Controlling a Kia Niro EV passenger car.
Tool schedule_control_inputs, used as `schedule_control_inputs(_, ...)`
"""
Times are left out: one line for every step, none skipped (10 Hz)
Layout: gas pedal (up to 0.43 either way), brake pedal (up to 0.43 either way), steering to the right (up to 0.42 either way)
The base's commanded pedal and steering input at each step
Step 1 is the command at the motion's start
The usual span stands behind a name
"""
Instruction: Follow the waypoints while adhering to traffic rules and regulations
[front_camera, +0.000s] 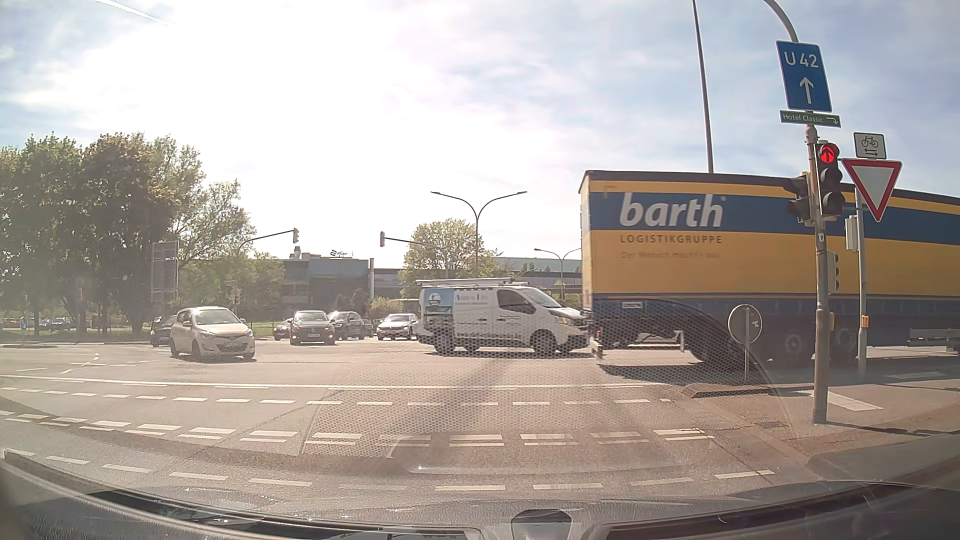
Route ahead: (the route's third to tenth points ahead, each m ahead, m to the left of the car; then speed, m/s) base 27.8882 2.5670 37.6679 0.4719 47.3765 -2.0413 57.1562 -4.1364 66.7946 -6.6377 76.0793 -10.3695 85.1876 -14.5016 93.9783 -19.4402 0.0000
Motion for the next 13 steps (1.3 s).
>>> schedule_control_inputs(0.000,0.256,0.013)
schedule_control_inputs(0.000,0.256,0.013)
schedule_control_inputs(0.000,0.256,0.012)
schedule_control_inputs(0.000,0.250,0.013)
schedule_control_inputs(0.000,0.256,0.013)
schedule_control_inputs(0.000,0.250,0.013)
schedule_control_inputs(0.000,0.256,0.013)
schedule_control_inputs(0.000,0.250,0.013)
schedule_control_inputs(0.000,0.256,0.013)
schedule_control_inputs(0.000,0.256,0.012)
schedule_control_inputs(0.000,0.256,0.013)
schedule_control_inputs(0.000,0.256,0.013)
schedule_control_inputs(0.000,0.256,0.012)
